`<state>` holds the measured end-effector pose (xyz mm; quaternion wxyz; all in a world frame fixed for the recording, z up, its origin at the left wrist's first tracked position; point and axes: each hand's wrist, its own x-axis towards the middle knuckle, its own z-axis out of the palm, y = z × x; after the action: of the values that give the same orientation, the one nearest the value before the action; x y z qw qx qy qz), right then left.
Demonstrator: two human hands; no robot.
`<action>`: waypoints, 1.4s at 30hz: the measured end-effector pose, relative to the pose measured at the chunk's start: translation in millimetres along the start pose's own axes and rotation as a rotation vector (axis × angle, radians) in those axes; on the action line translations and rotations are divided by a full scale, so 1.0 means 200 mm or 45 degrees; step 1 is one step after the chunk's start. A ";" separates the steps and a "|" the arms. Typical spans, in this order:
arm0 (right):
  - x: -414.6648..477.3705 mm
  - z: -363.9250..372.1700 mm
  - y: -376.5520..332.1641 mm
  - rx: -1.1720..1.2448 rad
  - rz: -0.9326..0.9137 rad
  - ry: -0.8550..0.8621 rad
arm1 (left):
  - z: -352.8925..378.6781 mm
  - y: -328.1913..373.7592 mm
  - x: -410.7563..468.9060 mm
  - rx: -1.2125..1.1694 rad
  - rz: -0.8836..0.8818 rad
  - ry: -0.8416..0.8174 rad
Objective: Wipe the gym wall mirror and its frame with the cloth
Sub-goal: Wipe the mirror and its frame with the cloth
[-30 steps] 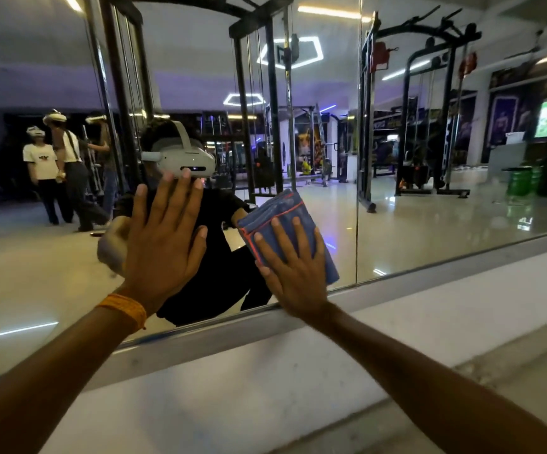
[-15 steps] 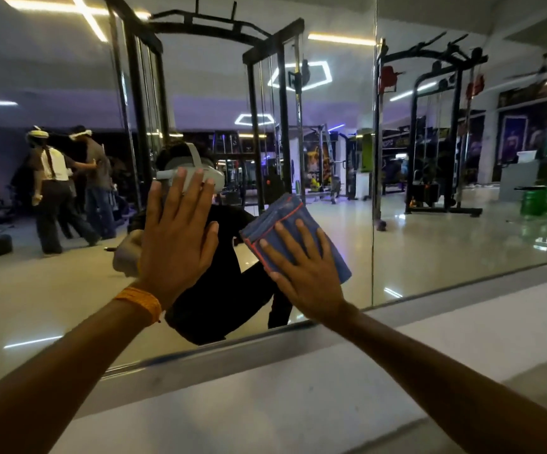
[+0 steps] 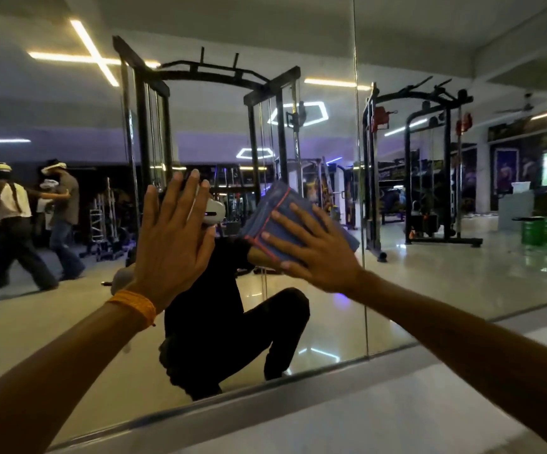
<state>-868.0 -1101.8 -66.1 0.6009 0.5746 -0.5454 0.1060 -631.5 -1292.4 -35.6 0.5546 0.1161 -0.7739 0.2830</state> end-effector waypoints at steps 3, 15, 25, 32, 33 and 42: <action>0.15 -0.09 0.37 -0.034 0.438 0.101 | -0.01 -0.02 0.06 0.028 0.023 -0.007; 0.06 -0.01 0.15 0.030 -0.012 0.046 | 0.01 0.11 0.05 -0.065 -0.160 -0.011; -0.17 0.06 0.12 0.083 0.418 0.186 | 0.09 0.32 -0.13 -0.089 -0.239 -0.006; -0.64 0.14 0.17 0.071 0.175 0.094 | 0.12 0.49 -0.33 -0.043 -0.285 -0.038; -0.71 0.14 0.23 0.097 0.327 0.123 | 0.13 0.51 -0.37 -0.026 -0.293 -0.040; -1.05 0.27 -0.24 0.223 0.109 0.002 | 0.13 0.61 -0.57 0.030 -0.281 -0.134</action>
<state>-939.7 -1055.9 -270.6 0.5438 0.6011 -0.5576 0.1791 -672.4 -1223.2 -185.6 0.5397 0.2218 -0.7809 0.2229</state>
